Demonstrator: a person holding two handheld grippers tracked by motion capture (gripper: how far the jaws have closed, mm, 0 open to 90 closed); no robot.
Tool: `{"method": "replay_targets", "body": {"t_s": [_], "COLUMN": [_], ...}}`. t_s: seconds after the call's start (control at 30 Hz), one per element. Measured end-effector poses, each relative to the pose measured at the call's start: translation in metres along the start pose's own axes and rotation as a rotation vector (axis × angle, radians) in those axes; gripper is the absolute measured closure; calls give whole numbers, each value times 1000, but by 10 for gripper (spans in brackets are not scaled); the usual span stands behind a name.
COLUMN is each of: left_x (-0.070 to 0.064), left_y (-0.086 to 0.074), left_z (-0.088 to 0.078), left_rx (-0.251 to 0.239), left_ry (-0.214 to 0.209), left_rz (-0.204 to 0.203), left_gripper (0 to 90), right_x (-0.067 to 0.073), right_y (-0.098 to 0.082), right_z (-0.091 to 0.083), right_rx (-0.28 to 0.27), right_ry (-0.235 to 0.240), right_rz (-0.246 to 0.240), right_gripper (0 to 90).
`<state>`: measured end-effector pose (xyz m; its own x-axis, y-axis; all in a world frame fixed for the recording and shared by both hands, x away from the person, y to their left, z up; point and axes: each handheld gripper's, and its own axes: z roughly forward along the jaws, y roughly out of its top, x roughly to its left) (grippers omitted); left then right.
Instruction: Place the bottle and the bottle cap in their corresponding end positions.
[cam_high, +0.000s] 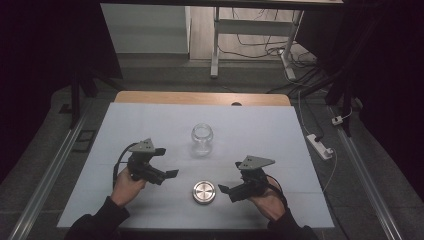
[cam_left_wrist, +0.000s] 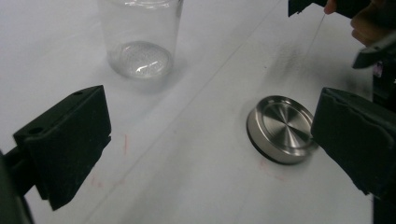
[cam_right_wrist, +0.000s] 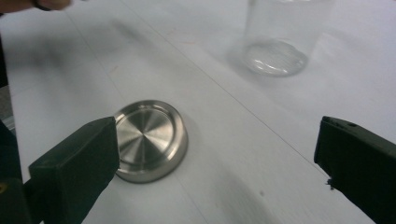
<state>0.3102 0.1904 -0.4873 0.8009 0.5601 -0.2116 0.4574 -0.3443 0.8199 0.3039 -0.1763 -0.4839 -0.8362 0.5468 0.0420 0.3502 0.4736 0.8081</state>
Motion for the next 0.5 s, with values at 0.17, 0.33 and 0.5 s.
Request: {"method": "replay_targets", "body": {"t_s": [0.17,0.33,0.5], "left_x": [-7,-15,-20], "left_y": [-22,-48,-73], "left_z": [-22,-49,-76], "left_rx": [12,8,-13], "left_ry": [33,97,159], "left_rz": [-22,-53,-100], "left_gripper": [0,0,0], "right_x": [-5,-11,-17], "right_y": [-10,-23,-40], "right_z": [-15,-34,-55], "right_rx": [-5,-18,-22], "right_ry": [-48,-86,-137], "right_rz": [19,53,98], "right_gripper": [0,0,0]}}
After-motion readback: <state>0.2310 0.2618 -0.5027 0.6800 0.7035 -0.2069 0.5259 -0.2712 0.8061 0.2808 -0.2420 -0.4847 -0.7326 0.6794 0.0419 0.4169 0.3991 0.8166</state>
